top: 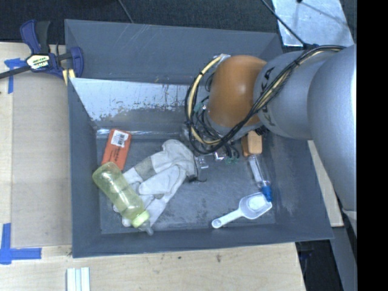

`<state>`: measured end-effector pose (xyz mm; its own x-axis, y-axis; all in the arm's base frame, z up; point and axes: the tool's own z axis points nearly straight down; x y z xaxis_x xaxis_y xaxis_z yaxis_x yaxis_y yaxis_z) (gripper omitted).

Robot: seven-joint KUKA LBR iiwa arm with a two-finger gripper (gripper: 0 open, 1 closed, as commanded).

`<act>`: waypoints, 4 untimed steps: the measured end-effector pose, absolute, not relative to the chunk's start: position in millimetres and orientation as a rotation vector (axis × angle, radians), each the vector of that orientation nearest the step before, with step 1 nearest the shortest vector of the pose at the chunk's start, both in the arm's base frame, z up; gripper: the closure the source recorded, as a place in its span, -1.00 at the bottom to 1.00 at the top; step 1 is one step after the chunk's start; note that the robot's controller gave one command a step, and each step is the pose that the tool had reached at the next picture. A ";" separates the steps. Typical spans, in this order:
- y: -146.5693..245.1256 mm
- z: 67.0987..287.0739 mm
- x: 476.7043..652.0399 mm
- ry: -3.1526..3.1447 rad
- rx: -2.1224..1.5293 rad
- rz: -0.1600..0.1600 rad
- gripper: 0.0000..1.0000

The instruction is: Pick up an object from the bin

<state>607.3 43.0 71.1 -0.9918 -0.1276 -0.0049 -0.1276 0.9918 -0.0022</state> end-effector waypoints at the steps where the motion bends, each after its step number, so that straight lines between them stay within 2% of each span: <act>1: 64.3 71.3 596.7 3.125 -0.266 -0.003 -1.00; 2: 95.6 72.4 594.5 3.081 -0.555 -0.002 1.00; 3: 95.7 72.4 594.5 3.081 -0.555 -0.002 1.00; 4: 94.5 190.6 592.7 3.080 -0.594 -0.001 1.00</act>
Offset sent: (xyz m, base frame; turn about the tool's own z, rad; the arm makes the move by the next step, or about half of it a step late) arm -0.0157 0.0532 -0.0011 -0.2287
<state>592.7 94.5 190.6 -0.9283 -0.3718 -0.0043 -0.3718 0.9283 -0.0014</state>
